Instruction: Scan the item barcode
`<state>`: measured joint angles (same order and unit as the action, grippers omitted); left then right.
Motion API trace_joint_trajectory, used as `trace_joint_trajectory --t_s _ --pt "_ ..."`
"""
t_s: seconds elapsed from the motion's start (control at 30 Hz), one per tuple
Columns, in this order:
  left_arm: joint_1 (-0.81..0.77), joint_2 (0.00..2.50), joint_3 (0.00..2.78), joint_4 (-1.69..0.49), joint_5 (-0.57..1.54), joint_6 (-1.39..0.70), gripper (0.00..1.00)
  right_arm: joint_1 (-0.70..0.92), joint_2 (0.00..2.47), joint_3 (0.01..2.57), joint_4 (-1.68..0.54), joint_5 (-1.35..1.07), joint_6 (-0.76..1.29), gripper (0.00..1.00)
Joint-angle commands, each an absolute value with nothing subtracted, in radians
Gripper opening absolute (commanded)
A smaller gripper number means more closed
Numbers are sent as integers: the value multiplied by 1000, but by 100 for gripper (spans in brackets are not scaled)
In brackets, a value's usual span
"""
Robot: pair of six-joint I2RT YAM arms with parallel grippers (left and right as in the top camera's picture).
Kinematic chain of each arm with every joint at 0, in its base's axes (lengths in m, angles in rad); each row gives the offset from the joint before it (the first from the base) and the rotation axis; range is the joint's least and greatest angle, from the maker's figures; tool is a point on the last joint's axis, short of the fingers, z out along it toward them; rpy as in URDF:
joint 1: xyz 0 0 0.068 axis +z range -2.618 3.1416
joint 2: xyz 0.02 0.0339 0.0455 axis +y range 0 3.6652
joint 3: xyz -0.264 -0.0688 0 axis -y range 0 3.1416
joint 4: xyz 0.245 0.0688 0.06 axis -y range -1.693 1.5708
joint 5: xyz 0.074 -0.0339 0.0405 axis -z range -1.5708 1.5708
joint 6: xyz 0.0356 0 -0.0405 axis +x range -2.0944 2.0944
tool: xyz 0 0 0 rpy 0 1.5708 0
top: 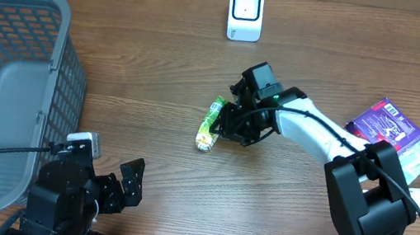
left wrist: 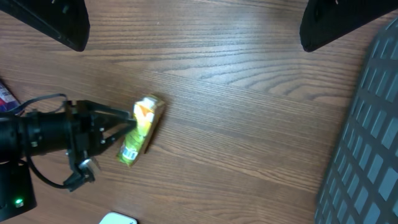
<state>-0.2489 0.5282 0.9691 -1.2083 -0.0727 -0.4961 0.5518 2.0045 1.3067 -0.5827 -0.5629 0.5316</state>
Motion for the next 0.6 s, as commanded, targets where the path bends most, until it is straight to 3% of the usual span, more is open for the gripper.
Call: trace_joint_trajectory --t_s 0.0,0.07,0.27,0.57 --pt "-249 522 970 -1208 -85 -494 100 589 1977 1259 -501 -500 638 52" --pt "-249 522 970 -1208 -85 -494 100 603 1990 1247 -476 -476 680 57" --pt "-249 522 970 -1208 -85 -494 99 627 2030 1246 -418 -468 689 55" --pt "-249 522 970 -1208 -85 -495 100 607 2020 1266 -400 -455 688 41"
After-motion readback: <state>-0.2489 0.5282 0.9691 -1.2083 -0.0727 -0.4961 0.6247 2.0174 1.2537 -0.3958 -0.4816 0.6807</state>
